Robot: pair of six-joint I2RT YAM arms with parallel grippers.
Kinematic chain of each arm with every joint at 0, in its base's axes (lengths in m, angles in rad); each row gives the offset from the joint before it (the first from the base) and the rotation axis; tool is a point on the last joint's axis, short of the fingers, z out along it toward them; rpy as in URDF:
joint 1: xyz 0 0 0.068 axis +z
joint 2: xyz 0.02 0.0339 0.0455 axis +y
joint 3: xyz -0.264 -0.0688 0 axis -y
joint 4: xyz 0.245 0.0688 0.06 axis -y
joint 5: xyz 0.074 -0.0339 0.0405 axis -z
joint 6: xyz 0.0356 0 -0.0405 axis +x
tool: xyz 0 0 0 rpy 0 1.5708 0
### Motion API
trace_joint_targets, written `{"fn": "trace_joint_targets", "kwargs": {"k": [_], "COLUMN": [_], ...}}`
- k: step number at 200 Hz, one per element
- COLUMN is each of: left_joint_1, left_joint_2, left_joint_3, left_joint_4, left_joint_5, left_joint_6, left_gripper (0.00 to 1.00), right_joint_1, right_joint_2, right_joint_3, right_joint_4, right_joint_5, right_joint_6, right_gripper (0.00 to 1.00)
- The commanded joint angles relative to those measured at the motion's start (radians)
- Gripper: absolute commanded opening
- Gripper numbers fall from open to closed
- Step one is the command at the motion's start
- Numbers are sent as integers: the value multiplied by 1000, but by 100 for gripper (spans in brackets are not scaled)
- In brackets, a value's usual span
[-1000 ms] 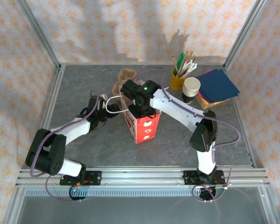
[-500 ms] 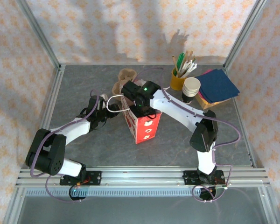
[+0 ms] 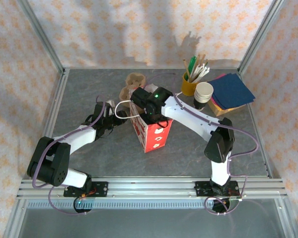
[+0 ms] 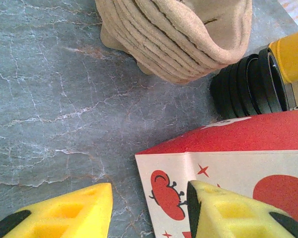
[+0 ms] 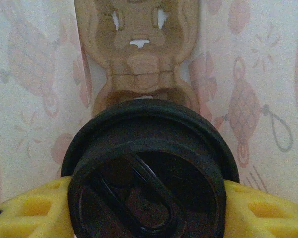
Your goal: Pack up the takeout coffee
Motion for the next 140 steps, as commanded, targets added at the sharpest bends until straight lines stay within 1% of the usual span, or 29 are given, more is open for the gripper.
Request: {"fn": "trace_joint_targets", "kwargs": {"k": [1,51,140], "left_joint_1": [-11,-12,-10], "left_joint_2": [-22,-25,-20], "left_joint_3": [-11,-16,-11], "left_joint_4": [22,22,25], "left_joint_5": [-23,-27,-25], "left_joint_6": [18,19,20], "left_gripper": [46,46,46], "right_joint_1": [-4,-5,-5], "right_joint_2": [-16,-2,7], "right_joint_3": [-8,3,16], "right_joint_4": [-21,-11,-14], "right_joint_5": [6,-22,-19], "right_joint_6": [12,1,-11], "right_gripper": [43,42,42]}}
